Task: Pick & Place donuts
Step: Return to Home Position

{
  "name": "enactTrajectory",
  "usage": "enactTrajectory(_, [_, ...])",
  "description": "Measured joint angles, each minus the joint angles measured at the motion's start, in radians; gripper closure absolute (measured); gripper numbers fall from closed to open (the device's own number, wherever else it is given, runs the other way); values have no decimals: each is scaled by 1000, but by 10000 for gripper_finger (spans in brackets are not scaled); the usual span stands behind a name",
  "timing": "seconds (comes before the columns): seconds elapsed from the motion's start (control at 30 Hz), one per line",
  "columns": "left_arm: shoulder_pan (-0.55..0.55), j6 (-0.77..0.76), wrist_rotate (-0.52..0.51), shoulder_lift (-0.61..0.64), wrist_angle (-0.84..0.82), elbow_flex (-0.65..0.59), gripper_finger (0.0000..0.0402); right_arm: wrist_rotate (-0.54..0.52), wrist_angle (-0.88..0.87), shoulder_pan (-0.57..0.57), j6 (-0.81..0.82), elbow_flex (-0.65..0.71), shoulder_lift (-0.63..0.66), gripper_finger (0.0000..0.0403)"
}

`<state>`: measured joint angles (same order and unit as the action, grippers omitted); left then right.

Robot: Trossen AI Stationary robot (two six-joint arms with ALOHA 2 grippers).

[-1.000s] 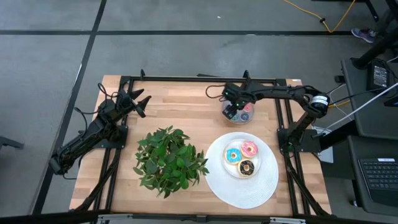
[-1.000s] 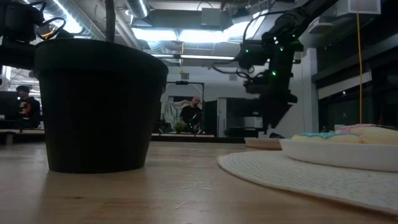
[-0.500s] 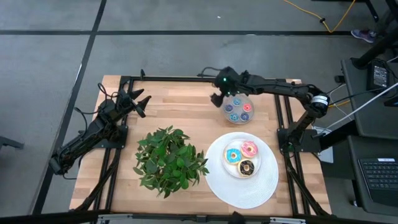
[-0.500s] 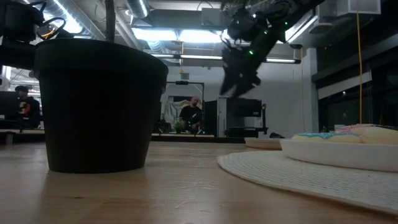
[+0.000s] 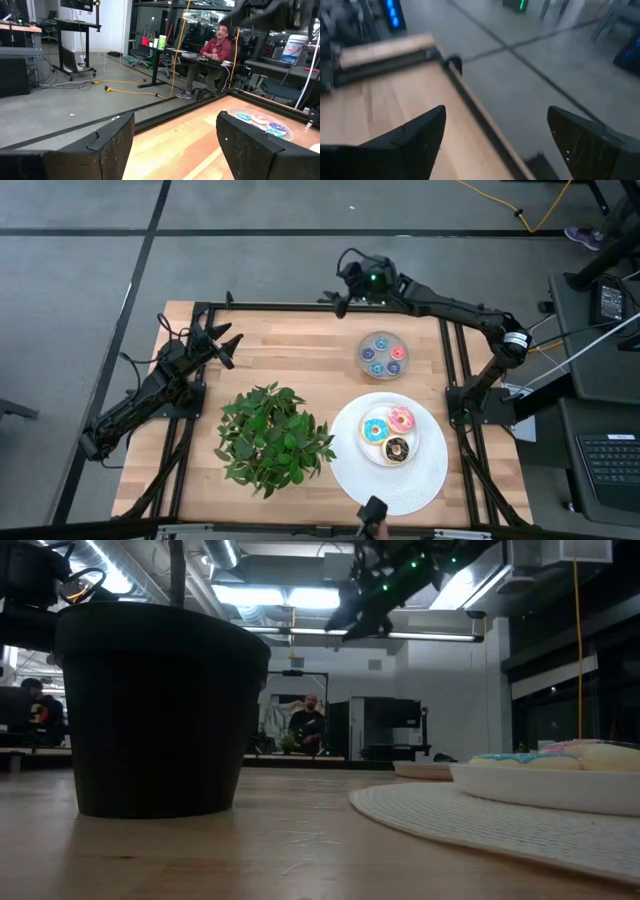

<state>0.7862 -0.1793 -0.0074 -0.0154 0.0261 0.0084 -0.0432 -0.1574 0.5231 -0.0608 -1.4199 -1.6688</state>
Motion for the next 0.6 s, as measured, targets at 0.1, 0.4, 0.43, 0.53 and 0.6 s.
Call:
enactTrajectory(0.1, [0,0,0,0,0,0,131,1,50,10,3,-42,-10,54])
enactTrajectory(0.4, [0,0,0,0,0,0,131,3,236,76,1,-61,-39,54])
enactTrajectory(0.43, [0,0,0,0,0,0,131,3,243,89,1,-61,-39,54])
enactTrajectory(0.53, [0,0,0,0,0,0,131,3,259,131,10,-59,-39,54])
enactTrajectory(0.6, [0,0,0,0,0,0,131,2,313,155,52,-27,-37,54])
